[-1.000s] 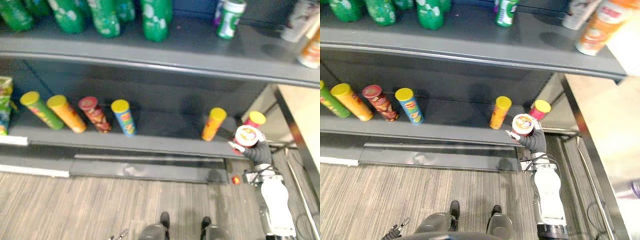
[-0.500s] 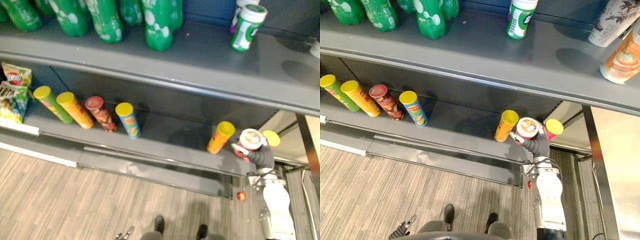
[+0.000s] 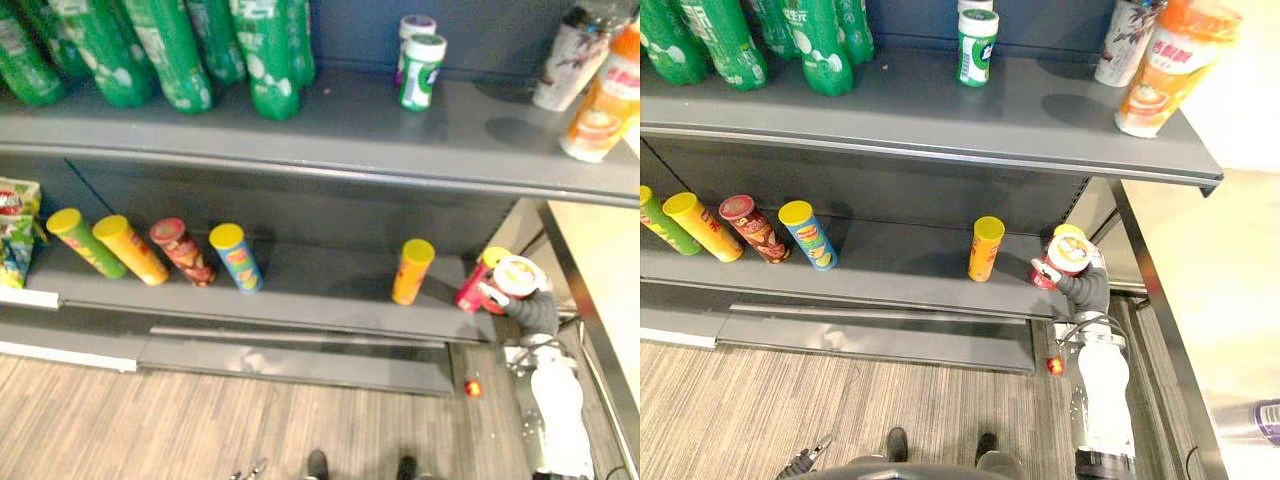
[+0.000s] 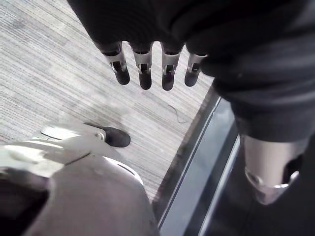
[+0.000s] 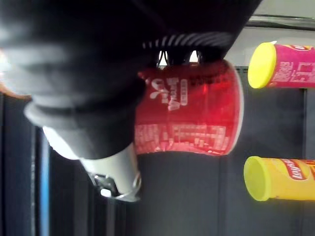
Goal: Put the gum and the chips on the shelf.
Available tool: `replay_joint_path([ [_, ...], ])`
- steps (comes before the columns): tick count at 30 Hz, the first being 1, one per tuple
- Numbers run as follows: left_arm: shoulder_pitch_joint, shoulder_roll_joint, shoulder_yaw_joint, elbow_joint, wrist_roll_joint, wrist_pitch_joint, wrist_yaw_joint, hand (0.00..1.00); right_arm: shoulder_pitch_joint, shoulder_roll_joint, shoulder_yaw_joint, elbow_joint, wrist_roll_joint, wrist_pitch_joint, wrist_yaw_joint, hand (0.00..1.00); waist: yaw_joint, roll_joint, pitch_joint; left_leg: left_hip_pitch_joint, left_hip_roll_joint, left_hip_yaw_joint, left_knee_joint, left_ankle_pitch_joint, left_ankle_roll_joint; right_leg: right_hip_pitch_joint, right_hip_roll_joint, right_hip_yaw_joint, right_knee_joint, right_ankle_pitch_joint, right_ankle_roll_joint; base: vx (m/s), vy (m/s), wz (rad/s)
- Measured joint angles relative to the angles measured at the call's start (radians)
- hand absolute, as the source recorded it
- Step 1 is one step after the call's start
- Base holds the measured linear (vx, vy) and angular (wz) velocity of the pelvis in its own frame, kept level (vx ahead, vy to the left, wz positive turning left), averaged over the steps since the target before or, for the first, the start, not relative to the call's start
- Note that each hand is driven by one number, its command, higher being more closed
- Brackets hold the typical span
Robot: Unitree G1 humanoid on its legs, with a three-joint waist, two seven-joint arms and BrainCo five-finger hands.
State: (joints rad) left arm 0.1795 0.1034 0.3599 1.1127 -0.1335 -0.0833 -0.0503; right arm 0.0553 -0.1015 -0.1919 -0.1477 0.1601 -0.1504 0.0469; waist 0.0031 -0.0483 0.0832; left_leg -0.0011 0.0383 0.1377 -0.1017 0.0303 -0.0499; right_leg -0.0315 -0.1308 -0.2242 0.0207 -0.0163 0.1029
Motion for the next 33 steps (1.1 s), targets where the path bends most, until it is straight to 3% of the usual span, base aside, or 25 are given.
replay_joint_path([
  [9,0.018,0.006,0.001,0.004,0.031,0.006,-0.001,0.00,-0.066,-0.068,-0.041,-0.087,0.065,0.011,0.007,1.00,-0.006,-0.024,-0.020,0.024,0.013,0.067,0.000,-0.002,-0.003,-0.001,0.018,0.065,-0.020,0.031,-0.011,-0.01,0.002,-0.21],
  [14,0.019,0.010,0.001,0.014,0.033,0.007,-0.006,0.00,-0.096,-0.130,-0.067,-0.139,0.117,0.017,0.026,1.00,-0.026,-0.024,-0.031,0.028,0.019,0.074,0.000,-0.001,-0.002,-0.001,0.025,0.071,-0.021,0.034,-0.015,0.01,-0.012,-0.06],
  [23,0.018,0.016,-0.010,0.031,0.054,0.008,-0.015,0.00,-0.202,-0.227,-0.075,-0.181,0.137,0.017,0.026,1.00,-0.028,-0.027,-0.042,0.043,0.026,0.098,0.000,-0.003,-0.004,0.001,0.034,0.094,-0.021,0.039,-0.018,0.00,-0.008,-0.08],
  [28,0.022,0.022,-0.031,0.032,0.069,0.014,-0.016,0.00,-0.370,-0.305,0.002,-0.089,0.190,0.025,0.016,1.00,-0.026,-0.028,-0.047,0.054,0.026,0.099,-0.001,0.000,-0.002,0.009,0.034,0.098,-0.021,0.043,-0.019,0.00,0.001,-0.02],
  [33,0.022,0.032,-0.066,0.033,0.068,0.037,-0.016,0.00,-0.584,-0.379,0.163,0.076,0.292,0.085,0.000,1.00,-0.007,-0.031,-0.052,0.056,0.027,0.102,-0.001,-0.001,-0.005,0.018,0.036,0.103,-0.039,0.053,-0.019,0.00,0.000,-0.02],
])
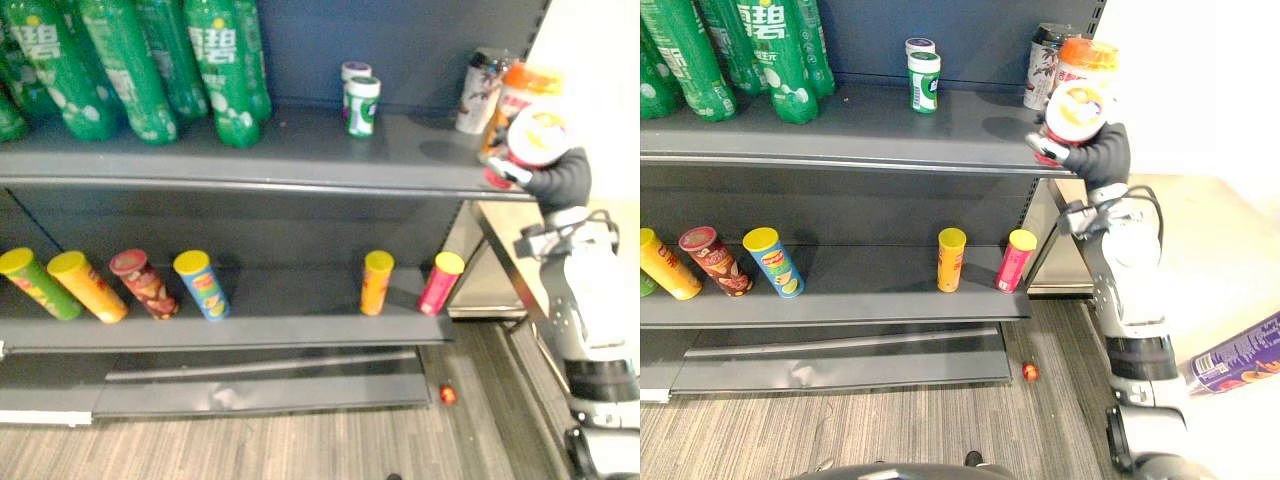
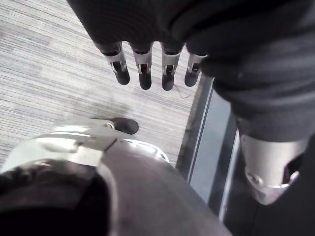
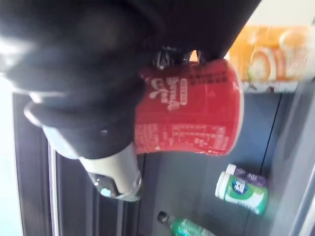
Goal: Put the gum and the chips on the shelf.
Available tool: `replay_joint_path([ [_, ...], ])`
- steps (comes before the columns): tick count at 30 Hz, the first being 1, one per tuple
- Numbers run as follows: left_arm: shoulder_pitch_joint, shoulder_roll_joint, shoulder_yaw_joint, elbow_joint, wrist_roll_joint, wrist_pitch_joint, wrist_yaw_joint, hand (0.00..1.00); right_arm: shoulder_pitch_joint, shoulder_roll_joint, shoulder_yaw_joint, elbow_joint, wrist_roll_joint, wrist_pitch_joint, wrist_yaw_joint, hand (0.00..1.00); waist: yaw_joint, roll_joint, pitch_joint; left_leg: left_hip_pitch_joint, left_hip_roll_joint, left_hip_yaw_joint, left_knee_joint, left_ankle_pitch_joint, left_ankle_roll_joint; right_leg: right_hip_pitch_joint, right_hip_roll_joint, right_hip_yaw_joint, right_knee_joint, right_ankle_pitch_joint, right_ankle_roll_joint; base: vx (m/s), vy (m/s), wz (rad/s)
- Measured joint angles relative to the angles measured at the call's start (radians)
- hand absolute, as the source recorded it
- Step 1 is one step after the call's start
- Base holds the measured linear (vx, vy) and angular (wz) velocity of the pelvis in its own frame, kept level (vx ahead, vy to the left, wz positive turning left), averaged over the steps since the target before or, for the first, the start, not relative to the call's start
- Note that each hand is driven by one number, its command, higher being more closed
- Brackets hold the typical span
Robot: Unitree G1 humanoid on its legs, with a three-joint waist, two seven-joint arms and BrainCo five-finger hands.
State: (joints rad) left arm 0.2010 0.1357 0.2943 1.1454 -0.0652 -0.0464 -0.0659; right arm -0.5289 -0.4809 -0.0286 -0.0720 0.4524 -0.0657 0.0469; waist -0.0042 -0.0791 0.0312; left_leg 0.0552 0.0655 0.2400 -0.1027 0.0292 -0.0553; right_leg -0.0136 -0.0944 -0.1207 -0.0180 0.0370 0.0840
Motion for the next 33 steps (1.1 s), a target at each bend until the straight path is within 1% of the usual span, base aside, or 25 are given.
replay_joint_path([
  [1,-0.001,0.001,-0.006,0.000,0.000,0.005,0.000,0.00,-0.020,-0.008,0.017,0.018,0.012,0.006,0.000,1.00,0.004,0.000,0.000,0.000,0.000,0.000,0.000,0.000,0.000,0.000,0.000,0.001,0.000,0.000,0.000,0.00,-0.001,-0.04],
  [3,-0.001,0.006,-0.023,0.000,-0.002,0.008,0.000,0.00,-0.092,-0.031,0.078,0.073,0.049,0.036,-0.001,1.00,0.012,-0.001,0.000,0.000,0.000,0.002,0.000,0.004,0.005,0.000,0.000,0.000,0.000,0.002,-0.002,0.00,0.000,0.00],
  [7,-0.001,0.011,-0.035,0.000,-0.007,0.017,-0.001,0.00,-0.180,-0.033,0.159,0.123,0.106,0.057,0.007,1.00,0.015,-0.001,-0.001,0.000,0.000,0.003,0.000,0.004,0.006,0.000,0.001,0.001,-0.002,0.002,-0.002,0.00,0.000,0.00],
  [10,-0.004,0.012,-0.035,0.000,-0.009,0.029,-0.004,0.00,-0.233,-0.039,0.211,0.156,0.149,0.081,0.009,1.00,0.019,-0.002,-0.001,0.000,0.001,0.002,0.000,0.004,0.006,0.001,0.002,0.002,-0.004,0.003,-0.002,0.00,0.000,0.00],
  [13,-0.010,0.013,-0.036,0.000,-0.009,0.035,-0.008,0.00,-0.262,-0.059,0.251,0.184,0.172,0.089,0.014,1.00,0.033,-0.003,-0.001,-0.001,0.003,0.002,0.000,0.005,0.005,0.001,0.005,0.003,-0.008,0.007,-0.005,0.00,0.000,0.00],
  [21,-0.010,0.017,-0.048,0.000,-0.026,0.037,-0.007,0.00,-0.354,-0.059,0.323,0.269,0.198,0.113,0.027,1.00,0.036,-0.004,0.000,-0.009,0.014,-0.006,0.000,0.009,-0.002,0.000,0.015,-0.006,-0.015,0.009,-0.008,0.00,-0.007,0.01],
  [24,-0.012,0.019,-0.054,0.000,-0.041,0.038,-0.007,0.00,-0.367,-0.059,0.331,0.301,0.200,0.126,0.027,1.00,0.039,-0.007,0.001,-0.015,0.018,-0.008,0.000,0.013,-0.004,-0.002,0.019,-0.010,-0.017,0.009,-0.008,0.00,-0.020,0.04],
  [26,-0.012,0.019,-0.054,0.000,-0.043,0.038,-0.007,0.00,-0.383,-0.059,0.348,0.328,0.205,0.127,0.027,1.00,0.044,-0.007,0.001,-0.015,0.020,-0.008,0.000,0.013,-0.005,-0.002,0.022,-0.011,-0.019,0.012,-0.012,0.00,0.000,0.00],
  [33,-0.030,0.020,-0.053,-0.001,-0.049,0.038,-0.004,0.00,-0.431,-0.047,0.350,0.412,0.202,0.128,0.023,1.00,0.051,-0.010,0.014,-0.022,0.026,-0.028,0.000,0.016,-0.009,-0.001,0.027,-0.026,-0.021,0.009,-0.016,0.00,-0.012,0.05],
])
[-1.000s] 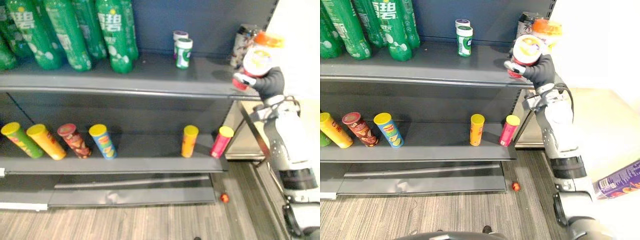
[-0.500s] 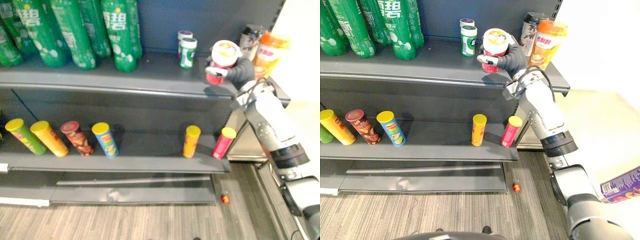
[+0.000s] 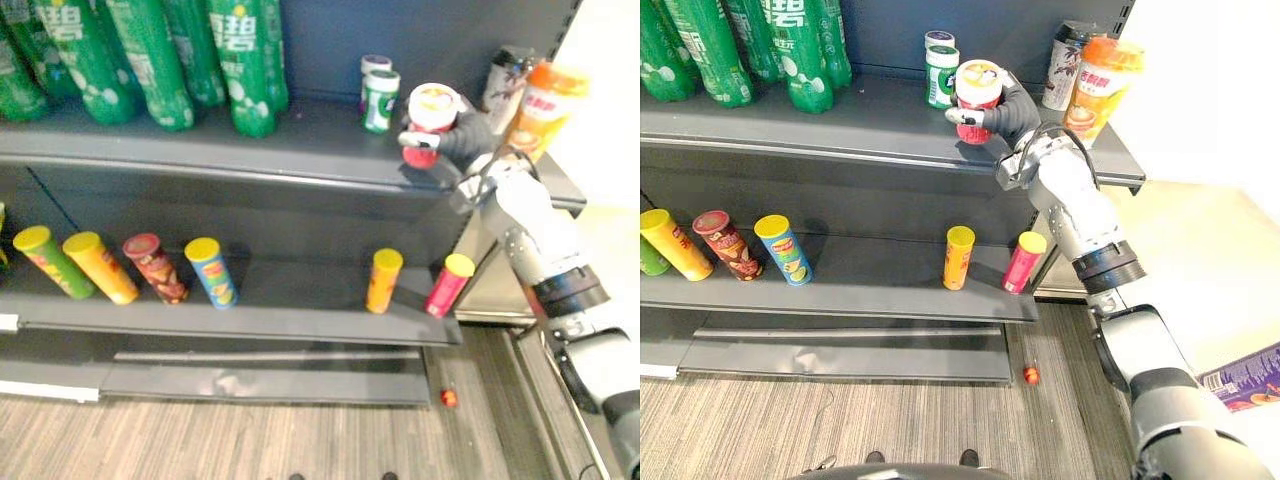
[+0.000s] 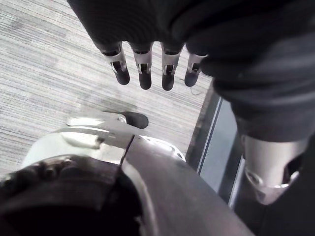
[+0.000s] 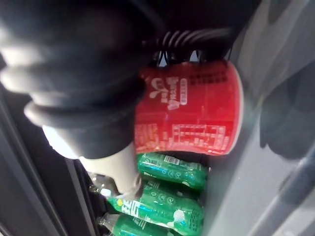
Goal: Put the gum and the chips on the shelf.
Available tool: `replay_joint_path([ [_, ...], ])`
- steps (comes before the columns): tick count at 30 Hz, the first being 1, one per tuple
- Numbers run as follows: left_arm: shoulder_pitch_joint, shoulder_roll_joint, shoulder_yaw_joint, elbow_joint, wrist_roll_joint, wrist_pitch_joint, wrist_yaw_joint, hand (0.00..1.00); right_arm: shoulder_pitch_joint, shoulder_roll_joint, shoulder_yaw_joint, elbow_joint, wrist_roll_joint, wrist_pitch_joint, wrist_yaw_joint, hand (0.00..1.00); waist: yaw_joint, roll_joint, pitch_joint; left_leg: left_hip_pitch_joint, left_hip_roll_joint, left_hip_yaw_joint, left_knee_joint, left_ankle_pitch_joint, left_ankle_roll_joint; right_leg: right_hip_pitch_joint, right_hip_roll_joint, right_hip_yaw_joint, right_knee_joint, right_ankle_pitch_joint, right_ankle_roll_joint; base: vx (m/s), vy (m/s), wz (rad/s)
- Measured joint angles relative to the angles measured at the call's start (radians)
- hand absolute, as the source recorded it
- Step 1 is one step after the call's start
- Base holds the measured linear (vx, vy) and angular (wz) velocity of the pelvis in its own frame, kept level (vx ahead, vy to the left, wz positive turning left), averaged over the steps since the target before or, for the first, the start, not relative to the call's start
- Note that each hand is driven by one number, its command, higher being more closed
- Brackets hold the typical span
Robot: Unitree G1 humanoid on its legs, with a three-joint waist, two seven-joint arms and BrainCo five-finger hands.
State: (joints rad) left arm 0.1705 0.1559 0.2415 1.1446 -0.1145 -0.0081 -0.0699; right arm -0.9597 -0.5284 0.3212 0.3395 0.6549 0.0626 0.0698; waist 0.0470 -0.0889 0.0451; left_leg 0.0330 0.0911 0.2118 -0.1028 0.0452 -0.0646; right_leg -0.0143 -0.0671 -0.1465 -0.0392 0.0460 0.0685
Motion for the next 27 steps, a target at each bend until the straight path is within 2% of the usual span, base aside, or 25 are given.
replay_joint_path([
  [11,-0.023,-0.001,0.014,-0.011,-0.001,0.000,0.009,0.00,-0.056,0.110,-0.038,0.085,-0.026,0.005,-0.024,1.00,0.014,-0.009,0.041,-0.017,0.005,-0.009,0.000,0.007,-0.004,-0.003,0.005,-0.019,-0.010,0.000,0.000,0.00,-0.007,0.03],
  [23,-0.033,-0.004,0.032,-0.030,-0.001,0.000,0.014,0.00,-0.079,0.115,-0.038,0.093,-0.027,0.005,-0.017,1.00,0.011,-0.014,0.051,-0.032,0.005,-0.025,0.000,0.012,-0.005,-0.015,0.004,-0.026,-0.008,0.001,-0.002,0.00,-0.002,0.01],
  [24,-0.033,-0.004,0.032,-0.030,-0.001,0.000,0.014,0.00,-0.079,0.115,-0.038,0.093,-0.027,0.005,-0.017,0.00,0.011,-0.015,0.052,-0.032,0.005,-0.025,0.000,0.012,-0.005,-0.015,0.005,-0.026,-0.007,0.001,-0.002,0.00,0.000,0.00],
  [27,-0.033,-0.004,0.032,-0.030,-0.001,0.000,0.015,0.00,-0.081,0.115,-0.038,0.099,-0.027,0.005,-0.017,0.00,0.011,-0.017,0.053,-0.032,0.005,-0.025,0.000,0.013,-0.005,-0.015,0.004,-0.026,-0.006,0.001,-0.002,0.00,0.000,0.00],
])
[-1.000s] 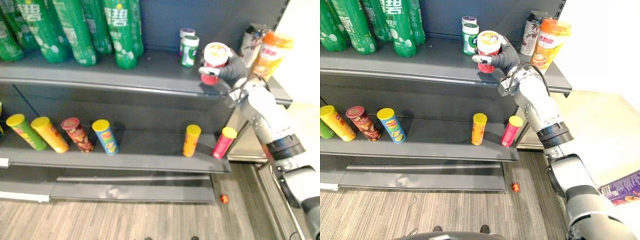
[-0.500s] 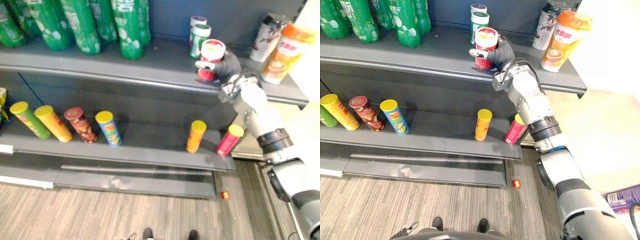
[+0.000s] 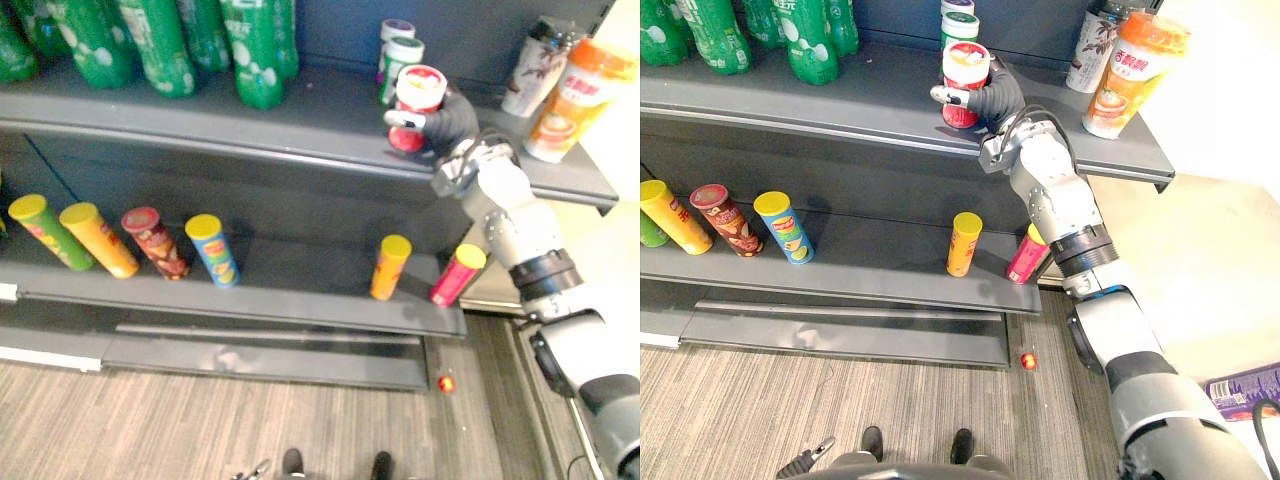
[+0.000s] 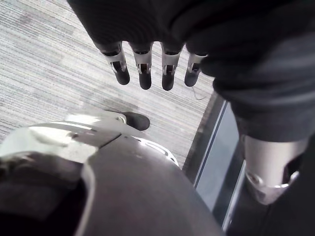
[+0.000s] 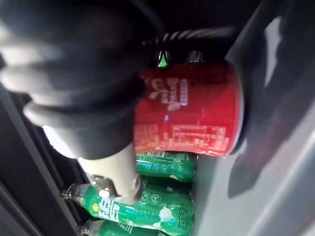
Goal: Put the gum and the chips on the shelf.
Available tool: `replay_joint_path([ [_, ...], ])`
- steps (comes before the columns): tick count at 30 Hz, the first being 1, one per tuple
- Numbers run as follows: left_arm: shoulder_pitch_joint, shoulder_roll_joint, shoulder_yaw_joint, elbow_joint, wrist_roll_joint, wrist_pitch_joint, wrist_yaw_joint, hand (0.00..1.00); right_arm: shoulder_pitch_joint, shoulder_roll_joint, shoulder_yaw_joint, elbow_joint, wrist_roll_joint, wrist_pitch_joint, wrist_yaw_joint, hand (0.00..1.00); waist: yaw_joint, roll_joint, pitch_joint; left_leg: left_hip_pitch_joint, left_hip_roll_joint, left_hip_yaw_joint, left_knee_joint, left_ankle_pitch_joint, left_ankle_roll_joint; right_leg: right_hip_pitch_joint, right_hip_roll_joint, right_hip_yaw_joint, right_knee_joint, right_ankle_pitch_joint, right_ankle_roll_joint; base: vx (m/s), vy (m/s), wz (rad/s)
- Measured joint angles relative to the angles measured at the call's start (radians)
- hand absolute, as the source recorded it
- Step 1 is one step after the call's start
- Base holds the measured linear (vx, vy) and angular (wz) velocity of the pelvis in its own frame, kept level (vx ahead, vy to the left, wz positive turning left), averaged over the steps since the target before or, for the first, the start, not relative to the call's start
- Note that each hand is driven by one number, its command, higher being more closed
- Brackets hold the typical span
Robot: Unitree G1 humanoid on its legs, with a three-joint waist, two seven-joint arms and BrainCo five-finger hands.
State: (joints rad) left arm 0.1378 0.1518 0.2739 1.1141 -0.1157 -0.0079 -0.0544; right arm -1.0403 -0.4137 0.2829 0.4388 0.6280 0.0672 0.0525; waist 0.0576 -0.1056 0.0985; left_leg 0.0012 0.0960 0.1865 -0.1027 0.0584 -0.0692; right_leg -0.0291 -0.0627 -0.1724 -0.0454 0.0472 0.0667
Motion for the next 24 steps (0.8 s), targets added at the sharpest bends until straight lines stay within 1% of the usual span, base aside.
replay_joint_path([
  [15,0.000,0.001,0.002,-0.001,0.000,0.000,0.005,0.00,-0.003,0.001,-0.018,0.009,-0.023,-0.001,-0.003,0.00,0.000,-0.004,0.009,0.002,0.000,0.007,0.000,0.002,0.001,0.000,0.000,0.002,0.004,0.000,0.000,0.00,0.000,0.00],
  [21,0.005,-0.001,0.007,-0.001,0.000,0.000,0.010,0.00,0.011,0.017,-0.116,-0.006,-0.045,-0.014,-0.051,0.00,0.000,-0.005,0.010,0.004,0.000,0.011,0.000,0.002,0.001,0.000,0.000,0.003,0.004,0.000,0.000,0.00,0.000,0.00],
  [24,0.005,-0.001,0.007,-0.002,0.000,-0.001,0.011,0.00,0.016,0.023,-0.156,-0.044,-0.083,-0.022,-0.072,0.00,0.000,-0.004,0.010,0.006,0.001,0.013,0.000,0.002,0.001,0.001,0.000,0.004,0.004,0.004,-0.005,0.00,0.000,0.00],
])
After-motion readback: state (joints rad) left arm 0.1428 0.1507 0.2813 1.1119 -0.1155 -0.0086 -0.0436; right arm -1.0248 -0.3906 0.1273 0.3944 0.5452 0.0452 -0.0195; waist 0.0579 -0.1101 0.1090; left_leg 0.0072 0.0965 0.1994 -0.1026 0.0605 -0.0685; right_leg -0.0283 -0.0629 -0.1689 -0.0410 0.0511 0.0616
